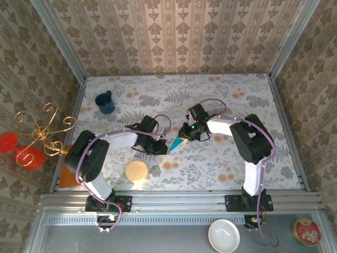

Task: Fold a paper plane with a square sheet of paper (pick it up from the middle)
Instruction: Fold the wing for the fifth time at the center of the table.

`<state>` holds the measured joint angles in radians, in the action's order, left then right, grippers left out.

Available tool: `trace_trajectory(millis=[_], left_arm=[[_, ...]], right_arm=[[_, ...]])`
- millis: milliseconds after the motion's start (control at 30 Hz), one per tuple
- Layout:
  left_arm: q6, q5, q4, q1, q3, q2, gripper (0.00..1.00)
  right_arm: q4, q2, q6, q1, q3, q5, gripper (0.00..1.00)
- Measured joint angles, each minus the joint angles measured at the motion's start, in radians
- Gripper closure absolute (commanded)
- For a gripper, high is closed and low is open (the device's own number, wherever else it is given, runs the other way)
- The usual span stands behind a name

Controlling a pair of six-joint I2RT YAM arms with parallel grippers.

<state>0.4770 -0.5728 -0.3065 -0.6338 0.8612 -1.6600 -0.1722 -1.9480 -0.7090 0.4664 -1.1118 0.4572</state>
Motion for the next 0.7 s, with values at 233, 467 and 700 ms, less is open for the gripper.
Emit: trace_trajectory(millis=[233, 467, 700], left_arm=[[0.024, 0.009, 0.062, -0.008, 0.064, -0.003, 1.0], [0.06, 0.013, 0.121, -0.011, 0.113, -0.099, 1.0], [0.084, 0.015, 0.136, -0.023, 0.128, -0.168, 1.0]], right_arm=[[0.001, 0.0, 0.0, 0.0, 0.0, 0.001, 0.8], [0.002, 0.0, 0.0, -0.002, 0.0, 0.008, 0.8], [0.004, 0.0, 0.0, -0.004, -0.001, 0.016, 0.8]])
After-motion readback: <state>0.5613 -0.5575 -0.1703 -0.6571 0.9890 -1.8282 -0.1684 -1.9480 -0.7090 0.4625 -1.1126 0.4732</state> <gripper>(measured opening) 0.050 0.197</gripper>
